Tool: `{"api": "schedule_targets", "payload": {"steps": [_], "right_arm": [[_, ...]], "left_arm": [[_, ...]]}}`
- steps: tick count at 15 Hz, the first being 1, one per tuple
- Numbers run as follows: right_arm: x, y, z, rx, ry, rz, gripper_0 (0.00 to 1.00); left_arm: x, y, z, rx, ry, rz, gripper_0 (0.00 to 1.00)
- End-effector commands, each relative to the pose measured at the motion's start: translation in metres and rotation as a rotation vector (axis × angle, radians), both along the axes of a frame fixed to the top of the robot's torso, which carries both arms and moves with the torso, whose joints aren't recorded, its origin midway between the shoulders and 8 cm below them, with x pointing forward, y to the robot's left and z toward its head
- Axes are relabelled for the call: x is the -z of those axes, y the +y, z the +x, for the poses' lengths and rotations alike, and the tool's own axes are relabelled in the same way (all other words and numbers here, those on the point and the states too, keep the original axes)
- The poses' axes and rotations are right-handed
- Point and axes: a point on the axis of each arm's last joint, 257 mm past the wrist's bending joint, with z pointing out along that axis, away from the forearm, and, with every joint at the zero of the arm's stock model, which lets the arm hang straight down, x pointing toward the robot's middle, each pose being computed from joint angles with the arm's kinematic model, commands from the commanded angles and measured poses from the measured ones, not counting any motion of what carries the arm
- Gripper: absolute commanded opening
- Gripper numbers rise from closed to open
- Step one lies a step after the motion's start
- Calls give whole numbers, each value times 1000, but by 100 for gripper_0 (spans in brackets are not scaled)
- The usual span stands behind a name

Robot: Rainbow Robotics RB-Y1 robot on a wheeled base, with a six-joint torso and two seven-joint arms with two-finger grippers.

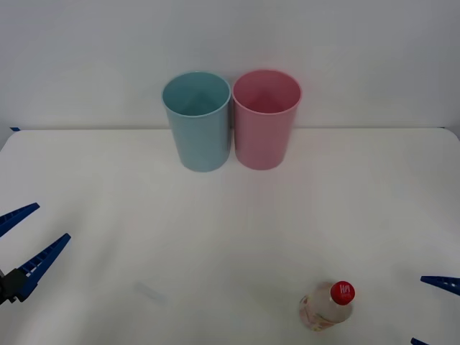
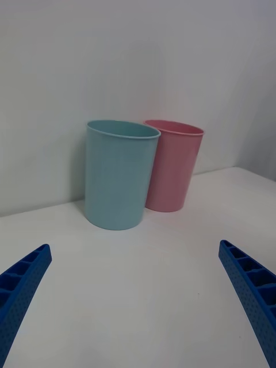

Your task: Grasp the object on the table and drop it into the matching bin: aluminum can to the light blue bin, PET bottle to the pink bin.

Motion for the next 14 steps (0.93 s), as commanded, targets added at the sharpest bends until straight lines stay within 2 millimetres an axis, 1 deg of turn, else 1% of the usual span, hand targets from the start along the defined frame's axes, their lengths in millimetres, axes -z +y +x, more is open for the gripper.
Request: {"api": "schedule_targets", "payload": {"steps": [1,3,6,10,14], "right_arm": [[18,1,-3,-35,-24,-11,100],[28,6,-7,-49,-33,-12,100],[38,14,-9,-66,-65,-6,100],[52,31,2,-58,-105,21,100],[64,55,10,-50,-124,50,100]], "left_arm": [[0,0,0,0,0,0,100],[0,0,0,0,0,0,100],[0,0,0,0,0,0,100],[0,0,0,0,0,0,100],[0,0,0,0,0,0,100]]}}
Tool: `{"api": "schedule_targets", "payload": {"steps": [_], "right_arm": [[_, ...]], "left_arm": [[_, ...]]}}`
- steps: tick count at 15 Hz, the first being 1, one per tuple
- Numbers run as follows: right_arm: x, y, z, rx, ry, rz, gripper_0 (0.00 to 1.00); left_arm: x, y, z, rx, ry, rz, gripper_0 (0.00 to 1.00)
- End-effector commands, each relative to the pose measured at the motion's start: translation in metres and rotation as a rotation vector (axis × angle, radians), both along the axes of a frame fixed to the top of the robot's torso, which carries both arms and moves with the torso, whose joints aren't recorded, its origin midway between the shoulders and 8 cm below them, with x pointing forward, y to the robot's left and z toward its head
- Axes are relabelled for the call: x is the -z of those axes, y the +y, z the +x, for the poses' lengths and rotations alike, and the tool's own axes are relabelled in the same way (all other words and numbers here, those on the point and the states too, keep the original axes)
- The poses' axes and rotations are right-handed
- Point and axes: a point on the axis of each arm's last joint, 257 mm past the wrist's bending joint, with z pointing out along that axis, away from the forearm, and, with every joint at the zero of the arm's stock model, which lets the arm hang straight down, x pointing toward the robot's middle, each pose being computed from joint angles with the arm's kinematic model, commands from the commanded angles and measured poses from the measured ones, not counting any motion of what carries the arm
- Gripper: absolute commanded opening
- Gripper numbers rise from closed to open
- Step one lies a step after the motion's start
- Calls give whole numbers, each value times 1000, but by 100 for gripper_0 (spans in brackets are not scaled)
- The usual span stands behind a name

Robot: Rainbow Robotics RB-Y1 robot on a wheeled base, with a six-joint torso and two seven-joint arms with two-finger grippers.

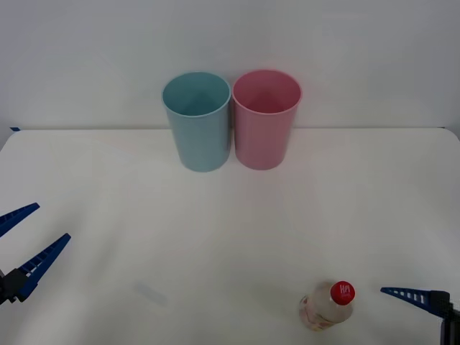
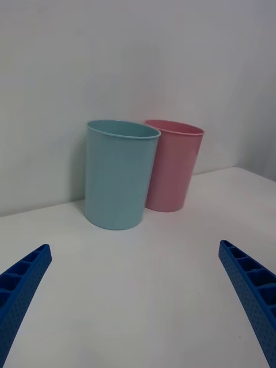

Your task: Grasp the object on the table and drop it into the matching bin: aluminum can to the light blue bin, PET bottle to the pink bin.

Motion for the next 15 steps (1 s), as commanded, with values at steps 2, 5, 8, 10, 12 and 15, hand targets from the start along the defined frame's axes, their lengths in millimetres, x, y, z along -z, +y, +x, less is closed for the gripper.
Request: {"api": "schedule_targets", "payload": {"steps": [2,5,8,10,12,15], "right_arm": [[10,20,7,6,-3,14,100],[17,37,13,3,-7,22,100],[21,58,21,-2,-14,33,100],[25,71,26,-5,-17,37,100],[27,80,31,-4,-25,35,100],[29,89,37,-5,-35,30,100]], "left_arm": [[0,0,0,0,0,0,100],[0,0,0,0,0,0,100],[0,0,0,0,0,0,100],[0,0,0,0,0,0,100],[0,0,0,0,0,0,100],[0,0,0,0,0,0,100]]}}
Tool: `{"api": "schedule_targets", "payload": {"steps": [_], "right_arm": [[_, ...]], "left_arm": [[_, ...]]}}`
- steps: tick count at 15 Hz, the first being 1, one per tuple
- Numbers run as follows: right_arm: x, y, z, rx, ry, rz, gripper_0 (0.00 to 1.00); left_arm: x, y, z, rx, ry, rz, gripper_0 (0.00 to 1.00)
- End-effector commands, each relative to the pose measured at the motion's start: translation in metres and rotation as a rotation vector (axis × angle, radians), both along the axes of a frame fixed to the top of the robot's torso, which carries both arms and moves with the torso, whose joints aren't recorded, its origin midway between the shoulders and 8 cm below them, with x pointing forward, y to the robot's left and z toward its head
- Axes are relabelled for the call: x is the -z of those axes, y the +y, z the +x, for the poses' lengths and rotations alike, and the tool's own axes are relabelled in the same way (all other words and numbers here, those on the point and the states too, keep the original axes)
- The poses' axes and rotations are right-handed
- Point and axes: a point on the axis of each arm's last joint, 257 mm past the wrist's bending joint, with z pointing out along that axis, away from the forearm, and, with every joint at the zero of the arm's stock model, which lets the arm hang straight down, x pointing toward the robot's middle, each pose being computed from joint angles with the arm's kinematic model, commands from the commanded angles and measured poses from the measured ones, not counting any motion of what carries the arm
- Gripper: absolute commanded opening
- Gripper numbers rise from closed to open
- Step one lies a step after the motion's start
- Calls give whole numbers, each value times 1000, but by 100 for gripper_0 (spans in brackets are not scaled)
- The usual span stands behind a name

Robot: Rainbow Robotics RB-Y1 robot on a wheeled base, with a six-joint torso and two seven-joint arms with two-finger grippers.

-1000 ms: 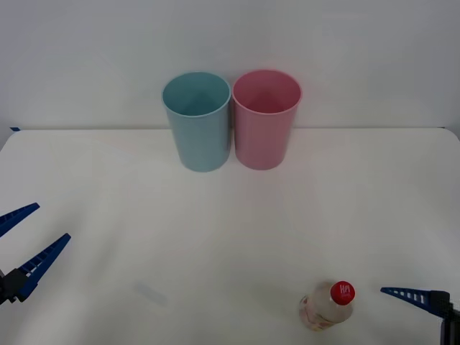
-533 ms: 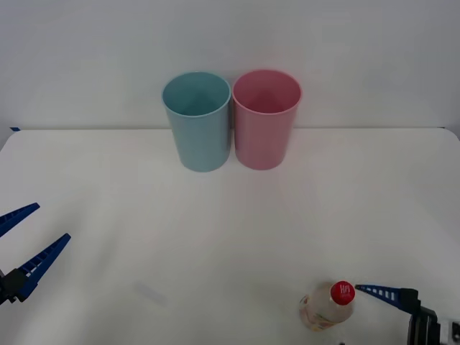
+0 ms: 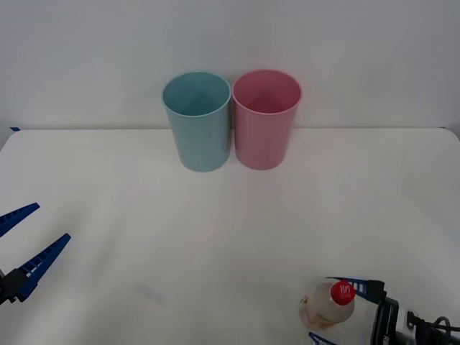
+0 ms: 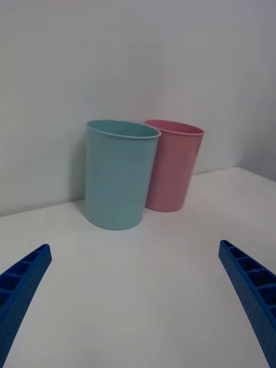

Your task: Grasp the object on the table and drop it into the matching bin: aluminum can to the light blue bin, PET bottle to the pink bin.

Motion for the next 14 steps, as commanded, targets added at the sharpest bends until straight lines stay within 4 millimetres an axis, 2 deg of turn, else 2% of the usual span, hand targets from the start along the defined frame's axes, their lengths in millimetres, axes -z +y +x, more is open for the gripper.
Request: {"api": "schedule_targets", "payload": {"steps": [1,6,7,8,9,10,14], "right_arm": [[2,9,6,2,-9,-2,100],[1,16,8,5,-16,9,100],[0,17,8,3,-17,10,90],[0,16,9,5,-14,13,18],[-1,16,9,8,-15,16,6],[-1,16,9,7,-13,18,0],[-2,17,10,6,-13,21,0]], "left_arm": [[0,0,0,0,0,0,100],[0,0,0,0,0,0,100],[0,0,0,0,0,0,100],[0,0,0,0,0,0,100],[0,0,0,0,0,0,100],[0,0,0,0,0,0,100],[0,0,0,0,0,0,100]]}}
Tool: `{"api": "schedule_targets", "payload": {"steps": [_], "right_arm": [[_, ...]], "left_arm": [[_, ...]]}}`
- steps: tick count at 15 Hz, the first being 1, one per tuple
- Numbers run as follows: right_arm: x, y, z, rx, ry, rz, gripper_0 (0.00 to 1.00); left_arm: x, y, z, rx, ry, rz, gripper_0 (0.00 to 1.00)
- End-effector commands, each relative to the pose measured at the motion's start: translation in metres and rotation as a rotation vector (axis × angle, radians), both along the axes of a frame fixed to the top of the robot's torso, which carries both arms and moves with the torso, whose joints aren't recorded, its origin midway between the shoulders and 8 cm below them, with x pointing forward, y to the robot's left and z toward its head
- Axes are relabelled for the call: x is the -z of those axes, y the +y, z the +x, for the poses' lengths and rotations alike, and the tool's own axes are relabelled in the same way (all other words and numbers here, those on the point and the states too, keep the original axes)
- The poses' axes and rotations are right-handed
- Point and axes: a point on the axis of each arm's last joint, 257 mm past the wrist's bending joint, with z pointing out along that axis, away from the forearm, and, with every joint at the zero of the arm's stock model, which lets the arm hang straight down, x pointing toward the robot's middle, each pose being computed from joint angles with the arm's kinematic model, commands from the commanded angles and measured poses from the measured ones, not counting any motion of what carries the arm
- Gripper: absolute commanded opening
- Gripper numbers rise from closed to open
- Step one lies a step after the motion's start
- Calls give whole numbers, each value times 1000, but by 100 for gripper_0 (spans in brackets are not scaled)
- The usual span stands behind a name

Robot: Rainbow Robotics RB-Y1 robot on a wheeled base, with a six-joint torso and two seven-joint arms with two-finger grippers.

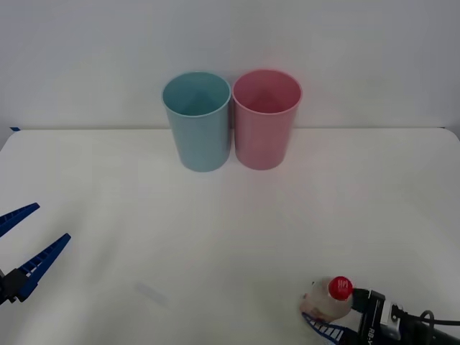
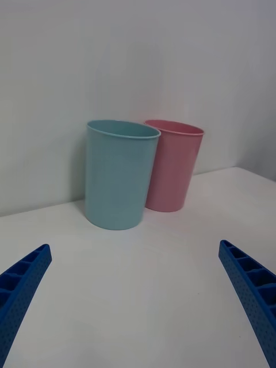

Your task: Grasp the object on the table and drop it into the matching bin: aluminum can to the light blue bin, PET bottle to the pink bin.

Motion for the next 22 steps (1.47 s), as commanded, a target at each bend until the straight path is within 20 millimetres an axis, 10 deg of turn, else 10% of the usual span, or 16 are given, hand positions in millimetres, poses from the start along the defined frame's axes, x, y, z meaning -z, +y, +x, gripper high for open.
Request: {"api": "schedule_targets", "payload": {"steps": [1,10,22], "right_arm": [[0,0,0,-1,1,0,0],[-45,4,3,-1,10,25,0],[-202,30,53,55,56,262,0]], "left_arm": [[0,0,0,0,0,0,100],[0,0,0,0,0,0,100],[0,0,0,0,0,0,100]]}}
